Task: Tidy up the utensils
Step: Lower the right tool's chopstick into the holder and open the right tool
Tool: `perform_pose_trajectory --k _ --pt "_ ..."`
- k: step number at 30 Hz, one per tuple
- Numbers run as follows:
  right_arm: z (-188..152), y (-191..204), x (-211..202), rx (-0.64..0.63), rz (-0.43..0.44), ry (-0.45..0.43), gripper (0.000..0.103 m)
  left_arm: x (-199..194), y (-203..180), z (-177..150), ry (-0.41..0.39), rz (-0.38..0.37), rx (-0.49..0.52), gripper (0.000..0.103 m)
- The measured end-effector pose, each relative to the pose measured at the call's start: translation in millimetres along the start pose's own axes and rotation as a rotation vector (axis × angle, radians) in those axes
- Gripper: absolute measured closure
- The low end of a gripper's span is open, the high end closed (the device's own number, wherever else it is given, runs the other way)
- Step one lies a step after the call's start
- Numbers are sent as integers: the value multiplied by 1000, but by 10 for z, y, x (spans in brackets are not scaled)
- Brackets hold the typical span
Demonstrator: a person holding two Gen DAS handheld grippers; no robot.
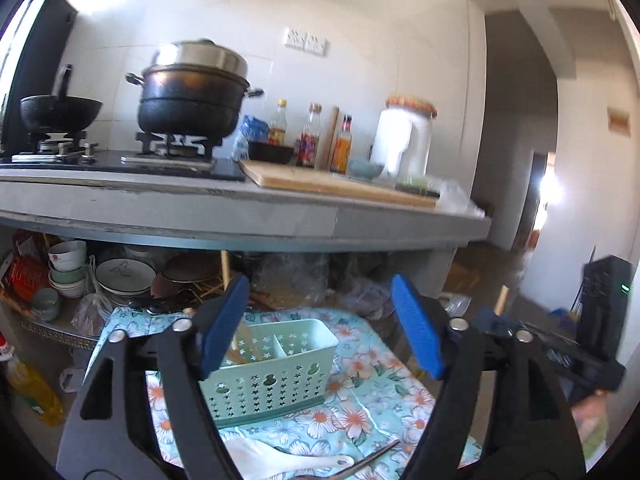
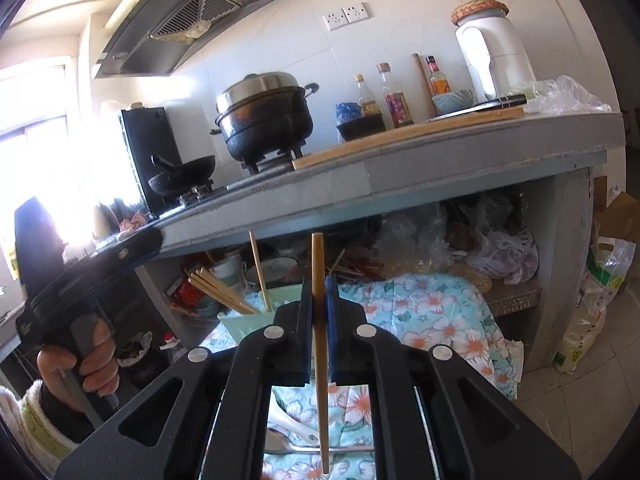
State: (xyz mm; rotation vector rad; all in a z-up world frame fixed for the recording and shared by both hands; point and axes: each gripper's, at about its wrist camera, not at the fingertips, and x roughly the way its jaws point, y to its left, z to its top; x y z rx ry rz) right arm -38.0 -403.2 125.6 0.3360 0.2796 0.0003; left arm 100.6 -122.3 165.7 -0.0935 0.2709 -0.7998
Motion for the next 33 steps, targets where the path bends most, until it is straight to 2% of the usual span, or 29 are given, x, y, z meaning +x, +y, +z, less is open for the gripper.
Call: perform_pose_trajectory --k 3,7,11,15,19,25,27,29,30,33 --pt "196 86 26 -15 16 -48 97 -227 91 -42 -17 2 -16 23" --pt "502 217 188 -21 52 -110 97 -446 237 -218 5 20 -27 19" --pt "793 311 481 1 94 -157 97 -529 400 -478 68 51 -27 17" --pt "960 424 903 14 96 -175 97 -533 595 -795 156 86 -52 16" --pt "974 467 1328 34 83 -156 97 -589 788 -1040 204 117 -101 15" --pt "807 420 1811 73 30 -135 97 -608 950 -1150 226 151 -106 15" --pt "676 398 1956 68 10 -98 96 -599 952 -1162 227 161 -94 15" --pt "504 387 2090 41 5 -23 95 -579 942 -1182 230 163 -84 14" --pt "451 372 2114 34 1 5 92 -571 933 -1196 234 161 -82 14" --pt "331 295 1998 41 0 24 60 -536 879 -1229 248 151 -68 14"
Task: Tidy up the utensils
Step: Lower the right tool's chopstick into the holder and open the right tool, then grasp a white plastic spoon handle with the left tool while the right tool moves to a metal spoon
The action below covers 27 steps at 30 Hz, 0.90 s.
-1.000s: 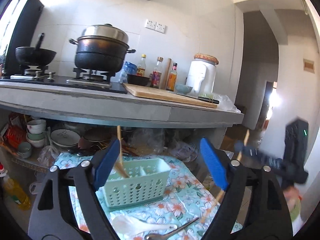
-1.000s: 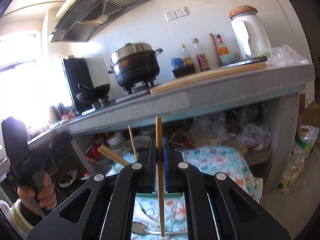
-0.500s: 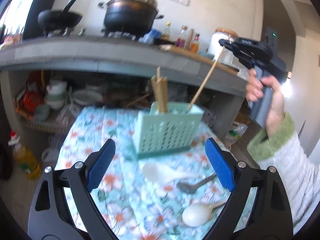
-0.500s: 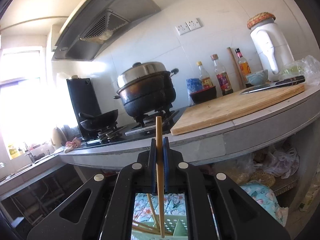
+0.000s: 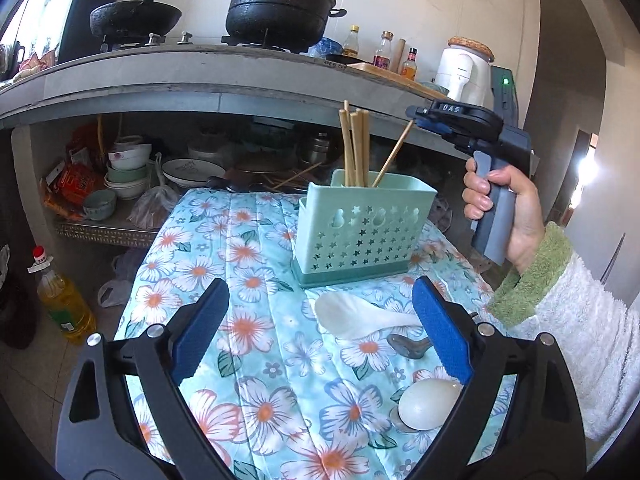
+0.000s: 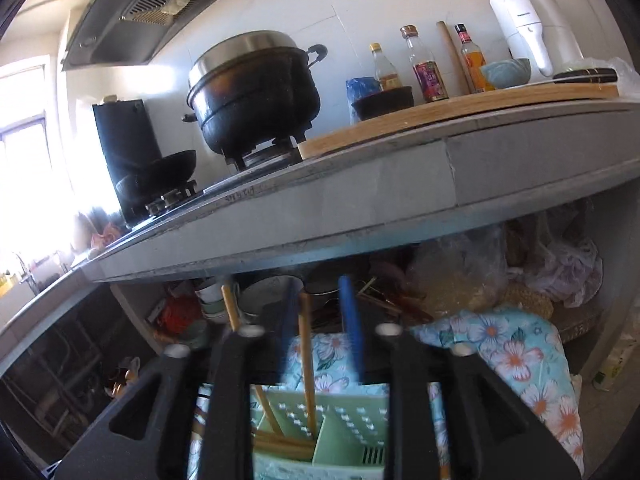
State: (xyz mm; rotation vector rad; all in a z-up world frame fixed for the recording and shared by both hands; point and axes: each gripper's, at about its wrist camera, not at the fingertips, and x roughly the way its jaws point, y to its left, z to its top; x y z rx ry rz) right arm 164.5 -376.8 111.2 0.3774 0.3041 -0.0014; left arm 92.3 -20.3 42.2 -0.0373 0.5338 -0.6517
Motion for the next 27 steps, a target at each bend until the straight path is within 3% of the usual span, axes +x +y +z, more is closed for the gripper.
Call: perform_pose_trajectory --k 6,12,20,23,27 --pt "32 -150 -575 23 10 -55 51 38 -185 -30 22 -10 37 14" --pt "-188 -278 -1357 23 -21 -30 40 91 -406 -145 78 -27 54 13" --pt "-1278 -455 -1989 72 -95 215 35 306 -771 -611 267 -7 188 13" --pt "-1639 -503 -2098 113 -103 293 35 341 -940 -774 299 3 273 13" --pt "-2027 -513 -2194 164 -80 381 35 509 -1223 -1022 359 69 450 13"
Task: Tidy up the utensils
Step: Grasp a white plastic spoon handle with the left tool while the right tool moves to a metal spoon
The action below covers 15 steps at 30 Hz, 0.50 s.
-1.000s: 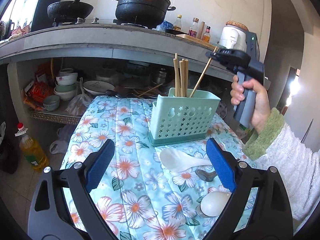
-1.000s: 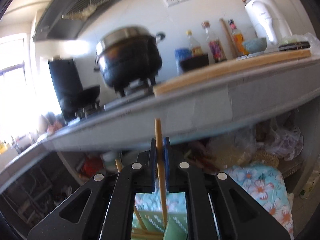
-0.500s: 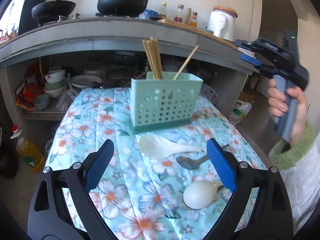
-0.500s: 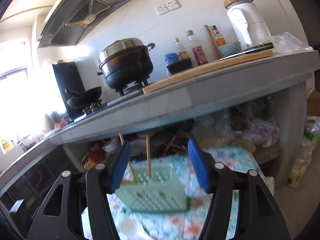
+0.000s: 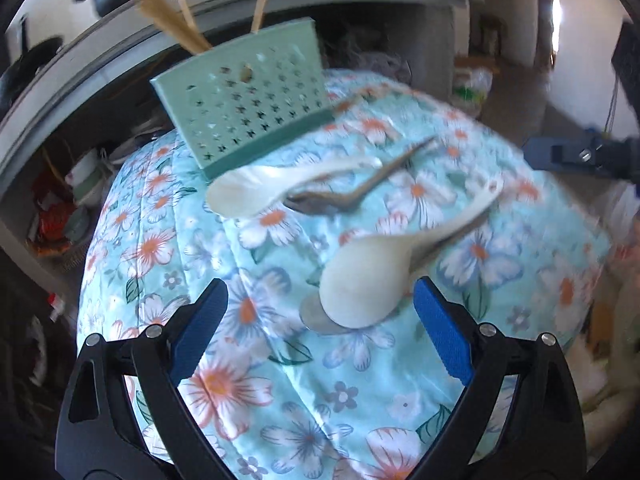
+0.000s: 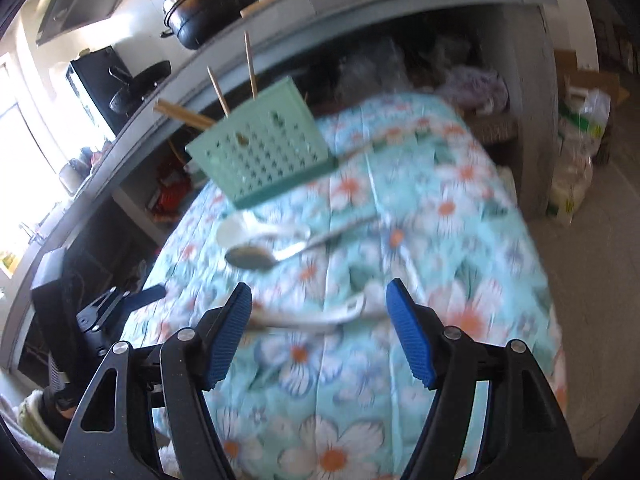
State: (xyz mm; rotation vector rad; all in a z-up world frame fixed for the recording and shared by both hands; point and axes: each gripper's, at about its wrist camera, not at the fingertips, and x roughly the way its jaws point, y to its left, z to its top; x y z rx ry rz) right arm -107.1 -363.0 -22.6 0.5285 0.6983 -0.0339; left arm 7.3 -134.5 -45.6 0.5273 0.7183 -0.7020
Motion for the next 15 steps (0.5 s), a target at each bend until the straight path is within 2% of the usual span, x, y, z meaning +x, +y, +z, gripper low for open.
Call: perform_pose_trajectory --k 3,5,7,8,10,15 --pt "-100 -6 3 19 30 26 35 126 -128 -10 28 20 67 13" --pt "-106 15 10 12 34 36 35 158 -143 -3 31 19 70 15" --pt "-84 33 1 8 28 32 35 145 -111 31 23 -9 59 26" --pt "-72 38 -12 8 30 30 35 146 -86 47 25 -25 46 28" --pt "-49 65 -21 10 25 24 35 175 -23 73 41 -69 10 43" --pt "-15 125 -11 25 10 20 35 185 78 86 48 -126 -45 64"
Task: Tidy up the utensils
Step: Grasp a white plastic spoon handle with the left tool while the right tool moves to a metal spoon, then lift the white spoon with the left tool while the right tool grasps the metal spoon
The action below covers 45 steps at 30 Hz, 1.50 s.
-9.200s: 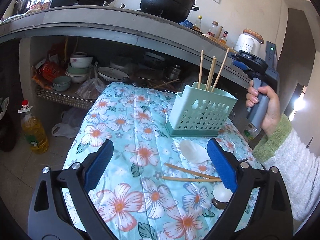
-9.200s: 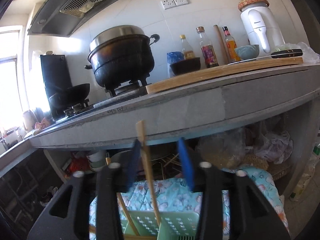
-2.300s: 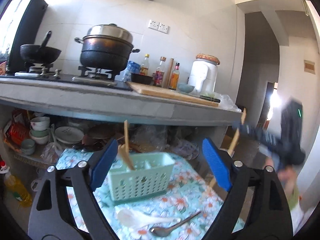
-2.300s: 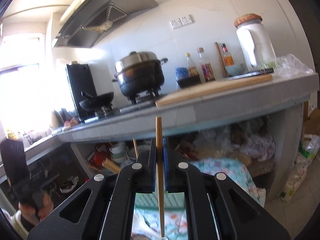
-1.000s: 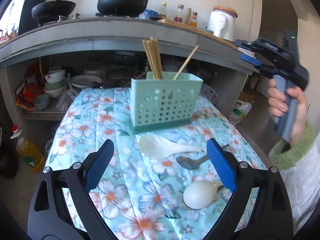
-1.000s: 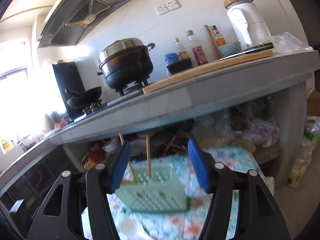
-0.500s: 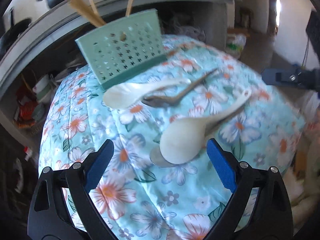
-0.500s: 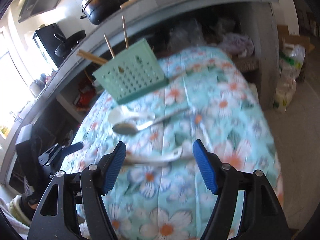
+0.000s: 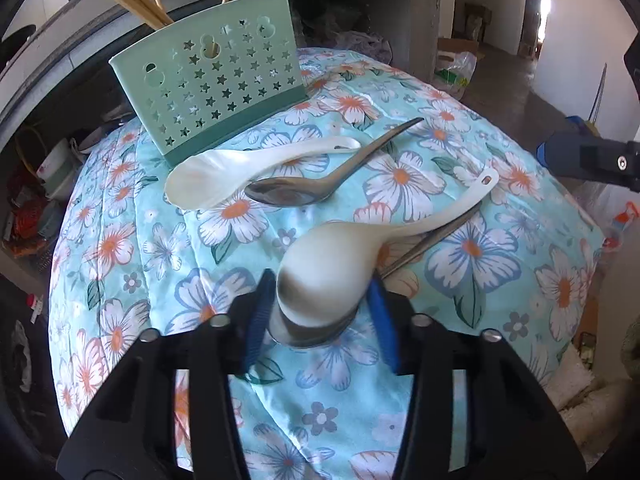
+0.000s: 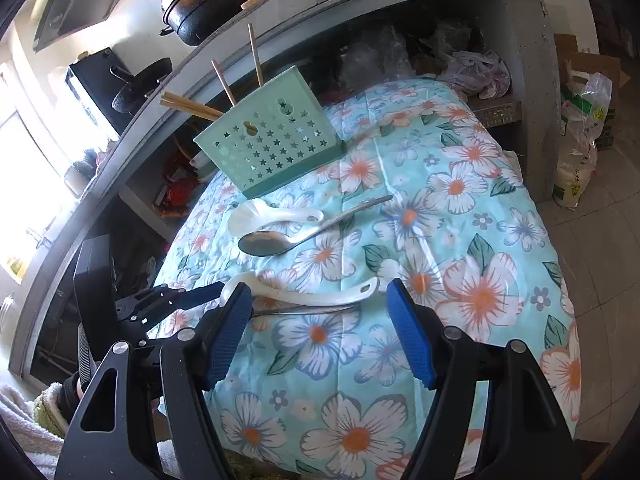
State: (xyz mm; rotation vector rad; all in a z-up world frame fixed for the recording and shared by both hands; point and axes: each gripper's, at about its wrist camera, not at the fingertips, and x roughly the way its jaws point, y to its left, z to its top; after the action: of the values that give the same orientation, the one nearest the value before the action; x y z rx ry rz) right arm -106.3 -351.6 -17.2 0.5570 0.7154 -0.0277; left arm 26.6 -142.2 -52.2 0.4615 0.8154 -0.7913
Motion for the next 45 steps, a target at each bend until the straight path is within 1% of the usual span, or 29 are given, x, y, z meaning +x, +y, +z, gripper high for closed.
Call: perform_pose_trajectory --k 4,10,13,19,23,24,25,29,32,36,41,45 --pt "-8 44 41 19 2 2 35 -18 104 13 -16 -38 -39 71" --pt "-93 89 124 48 8 24 35 -10 254 74 -54 -48 -102 84" --pt "-119 120 155 50 11 34 35 16 333 100 -70 -62 -134 88" --pt "-91 181 215 43 12 37 35 123 444 128 -66 -90 -180 88" --pt "-94 205 305 50 10 54 35 167 510 152 -85 -96 -199 88" --pt "-100 207 315 52 11 57 35 169 521 153 -89 -96 -203 91" --pt "-109 210 326 54 11 59 35 166 528 154 -96 -101 -205 96" --pt "-157 224 332 55 7 58 35 48 500 169 -146 -87 -178 101" --pt "-174 219 319 55 9 53 35 -93 495 182 -177 -76 -163 102" --pt "-184 243 289 48 16 46 35 -302 525 184 -212 -77 -176 102" --pt "-216 304 256 30 25 40 35 -427 551 118 -209 -69 -200 102" --pt "-249 357 246 14 23 37 35 -500 574 60 -208 -43 -205 102"
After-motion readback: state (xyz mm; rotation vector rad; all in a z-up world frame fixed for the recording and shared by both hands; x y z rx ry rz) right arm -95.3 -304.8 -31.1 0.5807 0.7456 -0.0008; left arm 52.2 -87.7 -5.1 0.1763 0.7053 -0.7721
